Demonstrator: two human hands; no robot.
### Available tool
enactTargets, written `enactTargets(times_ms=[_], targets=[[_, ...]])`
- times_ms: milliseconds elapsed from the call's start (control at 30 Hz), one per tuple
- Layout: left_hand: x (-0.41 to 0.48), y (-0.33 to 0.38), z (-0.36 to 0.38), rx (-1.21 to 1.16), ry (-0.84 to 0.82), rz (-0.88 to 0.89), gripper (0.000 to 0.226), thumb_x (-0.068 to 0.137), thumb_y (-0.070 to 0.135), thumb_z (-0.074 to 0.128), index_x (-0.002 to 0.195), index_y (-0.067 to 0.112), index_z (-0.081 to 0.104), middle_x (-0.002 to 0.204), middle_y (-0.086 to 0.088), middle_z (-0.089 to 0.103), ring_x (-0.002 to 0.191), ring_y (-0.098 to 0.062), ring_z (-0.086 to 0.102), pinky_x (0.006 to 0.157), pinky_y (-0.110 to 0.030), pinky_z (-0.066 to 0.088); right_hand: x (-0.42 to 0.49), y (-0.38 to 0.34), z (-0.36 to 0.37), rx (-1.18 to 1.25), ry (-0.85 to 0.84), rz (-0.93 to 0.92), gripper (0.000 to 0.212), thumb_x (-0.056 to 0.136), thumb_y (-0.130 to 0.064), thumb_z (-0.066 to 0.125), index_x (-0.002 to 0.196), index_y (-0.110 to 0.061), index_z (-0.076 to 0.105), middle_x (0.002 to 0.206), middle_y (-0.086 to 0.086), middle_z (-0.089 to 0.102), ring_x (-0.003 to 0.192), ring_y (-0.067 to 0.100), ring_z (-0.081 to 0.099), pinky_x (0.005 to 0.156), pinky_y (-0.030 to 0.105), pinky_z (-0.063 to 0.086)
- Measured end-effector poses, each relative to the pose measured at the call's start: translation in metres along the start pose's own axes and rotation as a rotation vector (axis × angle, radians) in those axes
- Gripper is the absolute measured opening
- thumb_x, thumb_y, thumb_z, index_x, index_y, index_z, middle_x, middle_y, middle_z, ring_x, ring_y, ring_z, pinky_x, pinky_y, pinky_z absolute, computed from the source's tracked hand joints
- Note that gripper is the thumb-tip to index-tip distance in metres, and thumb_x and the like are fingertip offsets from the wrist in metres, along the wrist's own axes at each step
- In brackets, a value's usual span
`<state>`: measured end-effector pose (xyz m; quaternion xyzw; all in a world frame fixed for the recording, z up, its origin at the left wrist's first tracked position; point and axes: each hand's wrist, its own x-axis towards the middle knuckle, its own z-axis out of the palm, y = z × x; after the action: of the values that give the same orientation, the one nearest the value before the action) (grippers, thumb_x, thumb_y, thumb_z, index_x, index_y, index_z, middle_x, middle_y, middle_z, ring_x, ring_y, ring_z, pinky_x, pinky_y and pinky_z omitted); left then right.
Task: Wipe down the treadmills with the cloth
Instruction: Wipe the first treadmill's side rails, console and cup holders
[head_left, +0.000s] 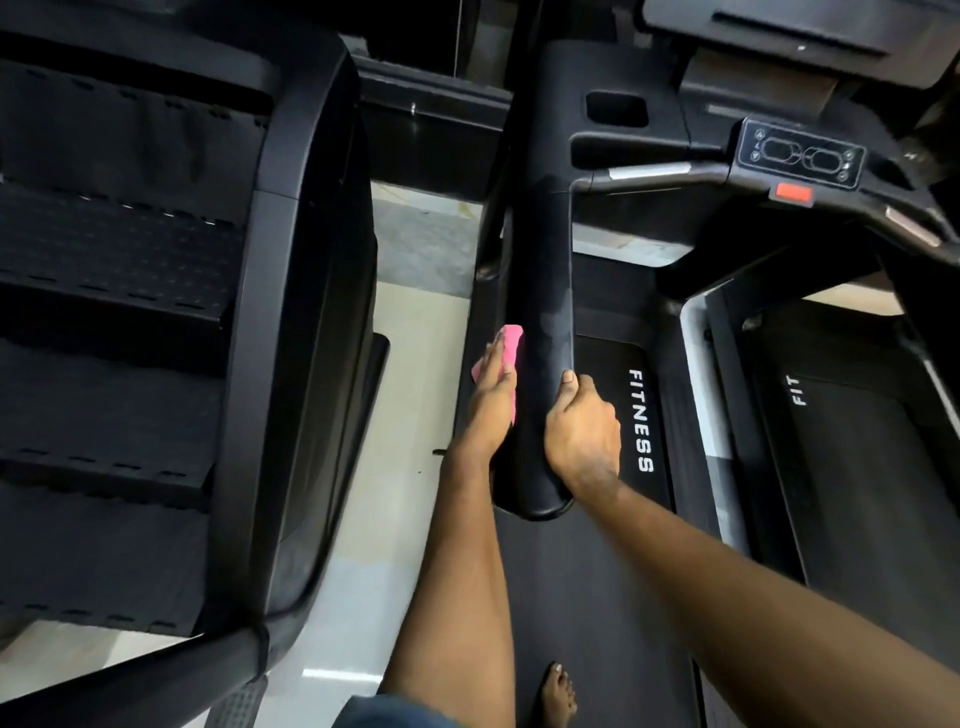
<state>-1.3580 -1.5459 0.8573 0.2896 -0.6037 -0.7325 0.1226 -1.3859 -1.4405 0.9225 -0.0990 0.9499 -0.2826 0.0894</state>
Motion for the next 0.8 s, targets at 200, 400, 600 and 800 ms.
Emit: enactTargets(times_ms=[200, 400, 600, 800], targets=[[-0.113, -0.023, -0.002, -0.034, -0.063, 0.144, 0.048, 0.106, 0.037, 0.032, 0.154, 0.041, 0.031, 0.164, 0.024, 0.02, 0.152, 0.002, 0.009, 0.124, -0.032, 0.009, 0.002, 0.002, -0.006, 0.148, -0.15, 0.046, 0.044, 0.109, -0.046, 0.024, 0.108, -0.014, 0.054, 0.111, 0.017, 0.066, 0.108, 0.041, 0.06, 0.088, 0.044, 0.043], [-0.085, -0.023, -0.006, 0.084, -0.075, 0.087, 0.052, 0.109, 0.019, 0.038, 0.151, 0.049, 0.026, 0.161, 0.031, 0.015, 0.148, 0.011, 0.008, 0.126, -0.025, 0.01, 0.068, -0.034, -0.023, 0.215, -0.212, 0.095, 0.055, 0.108, -0.05, 0.023, 0.133, -0.009, 0.05, 0.138, 0.027, 0.055, 0.129, 0.044, 0.05, 0.104, 0.044, 0.037], [0.002, -0.005, -0.005, 0.077, -0.073, 0.04, 0.05, 0.11, 0.039, 0.03, 0.147, 0.067, 0.013, 0.164, 0.028, -0.006, 0.15, 0.006, -0.009, 0.126, -0.038, -0.001, 0.111, -0.053, 0.002, 0.162, -0.139, 0.047, 0.049, 0.11, -0.044, 0.022, 0.123, -0.009, 0.053, 0.128, 0.026, 0.061, 0.122, 0.044, 0.053, 0.097, 0.044, 0.038], [0.092, 0.027, -0.001, 0.113, 0.014, -0.035, 0.059, 0.109, 0.045, 0.024, 0.16, 0.035, -0.005, 0.167, 0.014, -0.012, 0.152, -0.004, -0.012, 0.127, -0.041, -0.002, 0.121, -0.045, 0.01, 0.132, -0.085, 0.028, 0.049, 0.109, -0.045, 0.023, 0.121, -0.01, 0.055, 0.12, 0.022, 0.065, 0.115, 0.044, 0.057, 0.093, 0.045, 0.041]])
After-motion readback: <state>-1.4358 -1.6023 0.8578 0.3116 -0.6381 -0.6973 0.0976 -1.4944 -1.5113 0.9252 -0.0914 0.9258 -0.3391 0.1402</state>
